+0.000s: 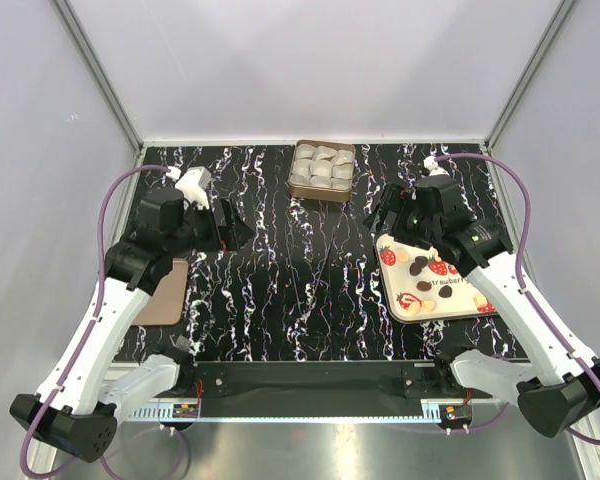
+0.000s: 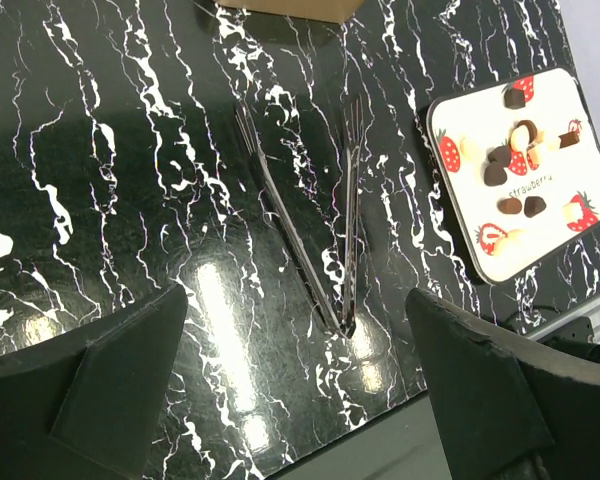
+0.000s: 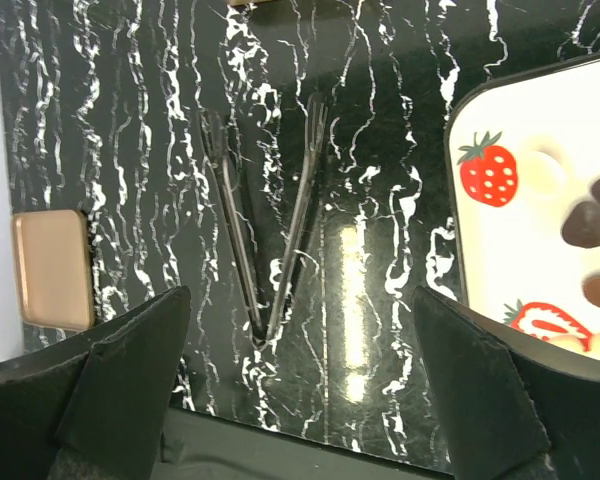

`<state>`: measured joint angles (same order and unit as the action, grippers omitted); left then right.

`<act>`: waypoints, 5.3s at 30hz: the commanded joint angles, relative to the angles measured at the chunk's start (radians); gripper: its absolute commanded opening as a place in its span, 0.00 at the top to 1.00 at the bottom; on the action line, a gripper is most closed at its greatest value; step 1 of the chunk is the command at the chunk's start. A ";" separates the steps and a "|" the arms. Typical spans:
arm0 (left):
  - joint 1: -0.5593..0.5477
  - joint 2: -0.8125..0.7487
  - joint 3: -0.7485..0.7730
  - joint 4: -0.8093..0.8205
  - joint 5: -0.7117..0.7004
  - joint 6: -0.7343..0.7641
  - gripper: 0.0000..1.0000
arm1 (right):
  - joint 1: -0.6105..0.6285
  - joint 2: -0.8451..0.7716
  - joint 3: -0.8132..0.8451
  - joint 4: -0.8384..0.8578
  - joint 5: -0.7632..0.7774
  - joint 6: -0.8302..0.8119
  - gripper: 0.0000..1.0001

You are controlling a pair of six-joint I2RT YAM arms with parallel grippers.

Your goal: Pack the chocolate

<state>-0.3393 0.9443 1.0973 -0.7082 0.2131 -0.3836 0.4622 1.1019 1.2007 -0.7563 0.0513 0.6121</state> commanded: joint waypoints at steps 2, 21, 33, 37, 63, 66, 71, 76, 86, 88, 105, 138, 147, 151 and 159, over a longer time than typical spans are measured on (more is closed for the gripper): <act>0.002 -0.010 -0.017 0.035 0.005 0.022 0.01 | -0.003 0.010 0.060 -0.040 0.015 -0.061 0.00; 0.002 -0.163 -0.028 -0.025 -0.190 0.064 0.01 | 0.355 0.469 0.060 0.265 0.223 0.167 0.00; 0.002 -0.210 -0.047 -0.016 -0.123 0.060 0.01 | 0.486 0.701 0.037 0.345 0.347 0.219 0.00; 0.002 -0.214 -0.050 -0.020 -0.115 0.057 0.01 | 0.500 0.725 0.045 0.335 0.381 0.218 0.00; 0.002 -0.203 -0.051 -0.011 -0.089 0.023 0.01 | 0.550 0.892 0.056 0.362 0.575 0.247 0.07; 0.002 -0.200 -0.053 -0.011 -0.090 0.020 0.01 | 0.550 0.888 0.059 0.359 0.581 0.216 0.12; 0.002 -0.200 -0.070 -0.008 -0.095 0.015 0.01 | 0.549 0.785 0.005 0.371 0.593 0.135 0.21; 0.002 -0.194 -0.088 -0.002 -0.095 0.006 0.01 | 0.549 0.682 -0.064 0.385 0.535 0.080 0.27; 0.002 -0.182 -0.080 0.003 -0.090 -0.021 0.01 | 0.549 0.530 0.002 0.192 0.455 0.025 0.36; 0.002 -0.183 -0.085 0.004 -0.092 -0.024 0.01 | 0.549 0.494 0.025 0.143 0.452 0.008 0.37; 0.002 -0.160 -0.120 0.033 -0.070 -0.046 0.01 | 0.501 0.345 0.030 0.104 0.303 -0.018 0.46; 0.002 -0.147 -0.178 0.081 0.012 -0.043 0.01 | 0.095 0.022 -0.185 -0.183 0.276 0.014 0.51; 0.002 -0.130 -0.172 0.076 0.011 -0.044 0.01 | 0.041 0.039 -0.247 -0.092 0.231 -0.017 0.51; 0.002 -0.121 -0.171 0.076 0.009 -0.046 0.01 | 0.032 0.044 -0.279 -0.074 0.211 -0.002 0.50; 0.002 -0.107 -0.168 0.084 0.012 -0.051 0.01 | 0.029 0.035 -0.299 -0.090 0.225 0.011 0.50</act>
<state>-0.3393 0.8318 0.9211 -0.6781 0.2062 -0.4274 0.4988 1.1458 0.8978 -0.8612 0.2695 0.6174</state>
